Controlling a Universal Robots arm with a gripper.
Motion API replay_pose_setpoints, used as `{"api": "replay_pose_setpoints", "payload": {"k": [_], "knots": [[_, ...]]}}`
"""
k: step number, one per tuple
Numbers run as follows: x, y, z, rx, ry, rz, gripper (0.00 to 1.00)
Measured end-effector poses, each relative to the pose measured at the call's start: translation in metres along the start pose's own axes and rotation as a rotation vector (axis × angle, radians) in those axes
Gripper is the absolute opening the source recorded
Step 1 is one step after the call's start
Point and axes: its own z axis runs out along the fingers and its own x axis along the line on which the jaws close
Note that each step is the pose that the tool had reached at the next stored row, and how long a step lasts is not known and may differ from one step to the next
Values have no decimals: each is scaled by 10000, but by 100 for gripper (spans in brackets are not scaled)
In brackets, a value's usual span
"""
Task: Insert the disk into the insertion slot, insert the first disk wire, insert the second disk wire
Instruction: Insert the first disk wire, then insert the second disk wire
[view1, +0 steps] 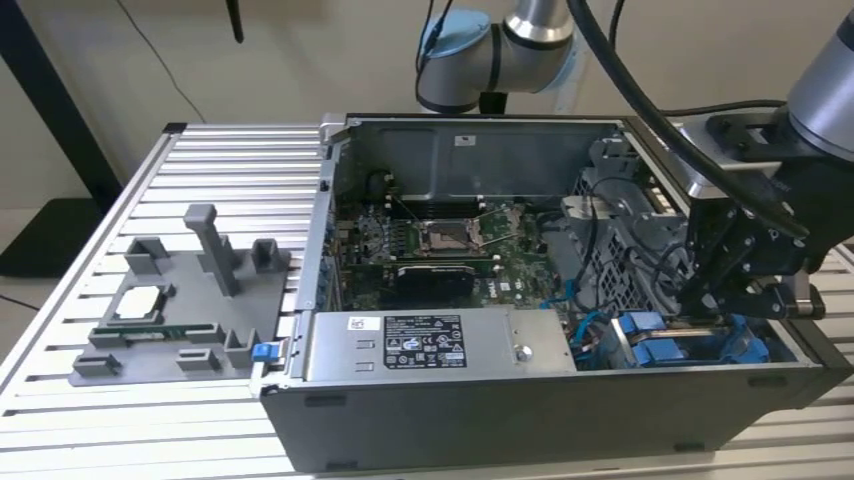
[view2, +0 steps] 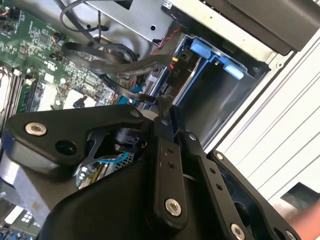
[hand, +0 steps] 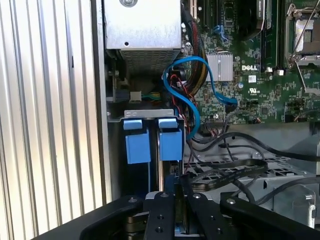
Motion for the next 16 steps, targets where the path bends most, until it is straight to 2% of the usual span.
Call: {"api": "replay_pose_setpoints", "payload": {"k": [16], "knots": [[-1, -54, 80, -4, -50, -10, 0]]}}
